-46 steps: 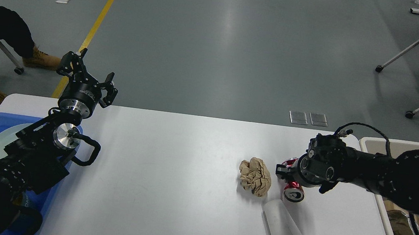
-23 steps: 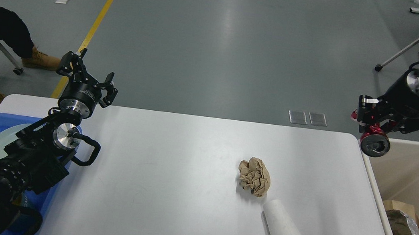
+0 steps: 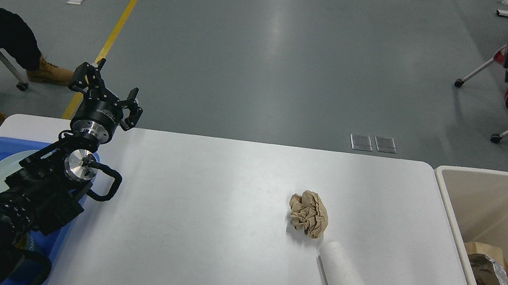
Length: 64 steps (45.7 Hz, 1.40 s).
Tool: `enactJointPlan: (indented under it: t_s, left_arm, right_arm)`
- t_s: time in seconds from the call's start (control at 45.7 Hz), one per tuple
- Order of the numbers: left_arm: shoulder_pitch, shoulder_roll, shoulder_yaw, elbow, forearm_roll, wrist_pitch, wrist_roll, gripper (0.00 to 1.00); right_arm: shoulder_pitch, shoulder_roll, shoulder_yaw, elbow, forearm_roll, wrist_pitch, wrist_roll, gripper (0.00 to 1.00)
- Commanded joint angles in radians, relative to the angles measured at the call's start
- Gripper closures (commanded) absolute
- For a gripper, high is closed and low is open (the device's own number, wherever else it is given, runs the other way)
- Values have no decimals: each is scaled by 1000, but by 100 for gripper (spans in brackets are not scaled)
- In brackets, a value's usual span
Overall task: Tidy desktop
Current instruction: 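Lift the red can up and carry it over the bin, then lower the red can into the bin and release it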
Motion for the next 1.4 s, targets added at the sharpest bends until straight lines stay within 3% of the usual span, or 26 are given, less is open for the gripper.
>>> enactJointPlan:
  t_s: [0.0,0.328,0.46,0.613,0.788,0.941,1.05,1.379]
  left_arm:
    - [0,0,0,0,0,0,0,4]
    - [0,0,0,0,0,0,0,4]
    - [0,0,0,0,0,0,0,4]
    - [0,0,0,0,0,0,0,4]
    - [0,0,0,0,0,0,0,4]
    - [0,0,0,0,0,0,0,4]
    - [0,0,0,0,0,0,0,4]
    - [0,0,0,0,0,0,-1,4]
  right_arm:
    - [23,-12,-4,1,-4,0,0,100]
    - [-22,-108,-139,-38,-88,0,-3,100]
    - [-179,-182,-158,-98,-165,0,-3,100]
    - [-494,-204,-156,-207,-197,0,-1,100]
    - [-825,-150,-133,-253,-194,-331,-1,100]
    - [-975,-101,-87,-256,-194,-520,-1,100]
    - [-1058,-57,-49,-275,-196,-586,-1,100]
    - [-1316,100,54,-469,-199,-656,0,100]
